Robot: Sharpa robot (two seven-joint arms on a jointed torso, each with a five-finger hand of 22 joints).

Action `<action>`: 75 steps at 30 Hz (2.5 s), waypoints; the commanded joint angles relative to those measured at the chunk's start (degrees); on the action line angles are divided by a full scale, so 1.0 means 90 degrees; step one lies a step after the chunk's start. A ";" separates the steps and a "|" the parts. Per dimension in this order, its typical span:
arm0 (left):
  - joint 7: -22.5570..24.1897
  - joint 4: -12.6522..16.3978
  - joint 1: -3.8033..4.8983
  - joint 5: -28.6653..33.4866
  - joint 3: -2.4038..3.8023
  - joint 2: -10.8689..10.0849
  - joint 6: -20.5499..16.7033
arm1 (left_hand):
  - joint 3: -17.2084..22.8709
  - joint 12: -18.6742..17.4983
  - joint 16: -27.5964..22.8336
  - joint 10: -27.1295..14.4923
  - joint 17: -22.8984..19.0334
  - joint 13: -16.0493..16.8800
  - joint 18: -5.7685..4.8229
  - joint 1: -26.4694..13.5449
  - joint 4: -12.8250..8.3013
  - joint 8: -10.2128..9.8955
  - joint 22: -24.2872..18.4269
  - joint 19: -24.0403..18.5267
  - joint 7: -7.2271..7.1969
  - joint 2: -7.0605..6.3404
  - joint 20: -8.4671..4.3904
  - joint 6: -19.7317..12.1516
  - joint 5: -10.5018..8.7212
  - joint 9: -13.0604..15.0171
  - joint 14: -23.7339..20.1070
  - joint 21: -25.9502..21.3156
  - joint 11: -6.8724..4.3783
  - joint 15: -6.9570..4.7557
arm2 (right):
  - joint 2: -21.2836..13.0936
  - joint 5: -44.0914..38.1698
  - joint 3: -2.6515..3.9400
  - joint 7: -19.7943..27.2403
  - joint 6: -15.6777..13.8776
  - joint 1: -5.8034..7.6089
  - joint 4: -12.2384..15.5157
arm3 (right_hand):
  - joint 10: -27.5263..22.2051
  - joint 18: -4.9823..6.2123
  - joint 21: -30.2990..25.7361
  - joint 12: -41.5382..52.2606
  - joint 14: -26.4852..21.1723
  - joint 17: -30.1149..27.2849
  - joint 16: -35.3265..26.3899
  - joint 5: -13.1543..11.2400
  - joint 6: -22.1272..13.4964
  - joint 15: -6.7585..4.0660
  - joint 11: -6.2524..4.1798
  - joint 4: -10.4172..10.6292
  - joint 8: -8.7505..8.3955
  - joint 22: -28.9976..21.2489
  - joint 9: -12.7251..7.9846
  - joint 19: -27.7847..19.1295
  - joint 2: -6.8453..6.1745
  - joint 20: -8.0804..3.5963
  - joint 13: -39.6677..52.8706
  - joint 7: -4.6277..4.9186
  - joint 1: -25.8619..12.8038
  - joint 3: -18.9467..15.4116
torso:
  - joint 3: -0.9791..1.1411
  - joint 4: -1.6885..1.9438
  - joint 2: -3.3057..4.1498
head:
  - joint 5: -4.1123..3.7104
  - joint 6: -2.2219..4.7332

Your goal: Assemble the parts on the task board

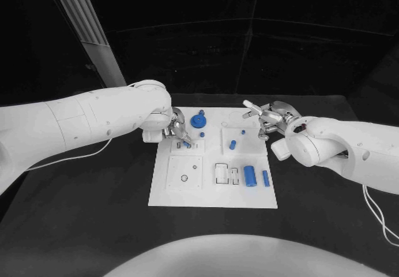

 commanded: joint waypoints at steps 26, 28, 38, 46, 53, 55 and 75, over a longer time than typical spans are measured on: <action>0.0011 -0.0003 -0.0028 -0.0291 0.0002 0.0034 0.0097 | -0.0007 0.0015 0.0019 0.0671 0.1677 0.1671 -0.0042 -0.0119 0.0013 -0.0063 0.1676 0.0671 0.0046 -0.0013 0.0065 -0.0044 -0.0097 -0.0017 0.0661 0.0025 0.0057 0.0058 | 0.0001 -0.0022 0.0003 0.0035 0.0011 0.0008 0.0017 | 0.0331 0.0046 -0.0030 0.0009 0.0243 0.1175 0.0005 0.0016 -0.0018 -0.0045 -0.0036 0.0002 0.0025 0.0566 -0.0008 -0.0023 0.0042 -0.0007 0.1352 -0.0013 0.0003 -0.0045 | -0.0002 -0.0001 0.0003 | -0.0008 0.0008; 0.0019 -0.0002 -0.0032 -0.0291 0.0002 0.0040 0.0105 | -0.0008 0.0015 0.0019 0.0671 0.1677 0.1671 -0.0042 -0.0120 0.0012 -0.0063 0.1676 0.0671 0.0046 -0.0013 0.0065 -0.0044 -0.0099 -0.0017 0.0661 0.0025 0.0057 0.0058 | 0.0002 -0.0022 0.0003 0.0034 0.0012 0.0008 0.0016 | 0.0331 0.0046 -0.0030 0.0009 0.0243 0.1175 0.0005 0.0016 -0.0018 -0.0045 -0.0036 0.0002 0.0025 0.0566 -0.0008 -0.0023 0.0042 -0.0007 0.1352 -0.0013 0.0003 -0.0045 | -0.0003 -0.0001 0.0001 | -0.0005 0.0002; 0.0036 -0.0022 -0.0045 -0.0292 0.0002 0.0062 0.0173 | -0.0007 0.0015 0.0019 0.0671 0.1677 0.1671 -0.0042 -0.0121 0.0011 -0.0065 0.1676 0.0671 0.0046 -0.0010 0.0066 -0.0044 -0.0102 -0.0017 0.0661 0.0025 0.0058 0.0059 | 0.0010 -0.0022 0.0003 0.0032 0.0018 0.0008 0.0015 | 0.0336 0.0044 -0.0024 0.0013 0.0249 0.1182 0.0011 0.0017 -0.0020 -0.0046 -0.0036 0.0003 0.0029 0.0570 -0.0009 -0.0015 0.0045 -0.0007 0.1356 -0.0013 0.0009 -0.0051 | -0.0001 0.0000 0.0000 | -0.0004 0.0007; 0.0040 -0.0036 -0.0047 -0.0292 0.0002 0.0050 0.0276 | -0.0081 0.0015 0.0019 0.0671 0.1677 0.1671 -0.0042 -0.0193 0.0009 -0.0089 0.1676 0.0671 0.0064 -0.0079 0.0081 -0.0061 -0.0129 -0.0027 0.0661 0.0025 0.0075 0.0075 | 0.0014 -0.0022 0.0004 0.0033 0.0031 0.0008 0.0024 | 0.0336 0.0044 -0.0024 0.0013 0.0249 0.1182 0.0011 0.0017 -0.0020 -0.0046 -0.0036 0.0003 0.0029 0.0570 -0.0009 -0.0015 0.0045 -0.0007 0.1356 -0.0013 0.0009 -0.0051 | -0.0001 0.0000 0.0001 | -0.0012 -0.0003; 0.0073 -0.0061 -0.0047 -0.0292 0.0002 0.0068 0.0324 | -0.0142 0.0015 0.0019 0.0671 0.1677 0.1671 -0.0042 -0.0232 0.0005 -0.0108 0.1676 0.0671 0.0073 -0.0130 0.0091 -0.0075 -0.0152 -0.0036 0.0661 0.0025 0.0085 0.0085 | 0.0017 -0.0022 0.0004 0.0030 0.0030 0.0008 0.0022 | 0.0336 0.0044 -0.0024 0.0013 0.0249 0.1182 0.0011 0.0017 -0.0020 -0.0046 -0.0036 0.0003 0.0029 0.0570 -0.0009 -0.0015 0.0045 -0.0007 0.1356 -0.0013 0.0009 -0.0051 | -0.0002 -0.0002 -0.0002 | -0.0011 -0.0009; 0.0083 -0.0065 -0.0047 -0.0292 0.0002 0.0073 0.0333 | -0.0149 0.0015 0.0019 0.0671 0.1677 0.1671 -0.0042 -0.0238 0.0006 -0.0110 0.1676 0.0671 0.0074 -0.0134 0.0092 -0.0076 -0.0156 -0.0037 0.0661 0.0025 0.0086 0.0086 | 0.0018 -0.0022 0.0004 0.0029 0.0031 0.0008 0.0023 | 0.0336 0.0044 -0.0024 0.0013 0.0249 0.1182 0.0011 0.0017 -0.0020 -0.0046 -0.0036 0.0003 0.0029 0.0570 -0.0009 -0.0015 0.0045 -0.0007 0.1356 -0.0013 0.0009 -0.0051 | -0.0002 -0.0002 -0.0001 | -0.0013 -0.0008; 0.0109 -0.0040 -0.0058 -0.0292 0.0002 0.0105 0.0353 | -0.0231 0.0015 0.0019 0.0671 0.1677 0.1671 -0.0042 -0.0322 0.0011 -0.0131 0.1676 0.0671 0.0085 -0.0128 0.0107 -0.0071 -0.0217 -0.0051 0.0661 0.0025 0.0097 0.0102 | 0.0010 -0.0022 0.0004 0.0031 0.0027 0.0008 0.0035 | 0.0338 0.0043 -0.0021 0.0015 0.0251 0.1184 0.0013 0.0016 -0.0024 -0.0046 -0.0036 0.0005 0.0031 0.0574 -0.0011 -0.0007 0.0048 -0.0008 0.1358 -0.0012 0.0012 -0.0058 | -0.0002 -0.0005 0.0002 | -0.0023 -0.0032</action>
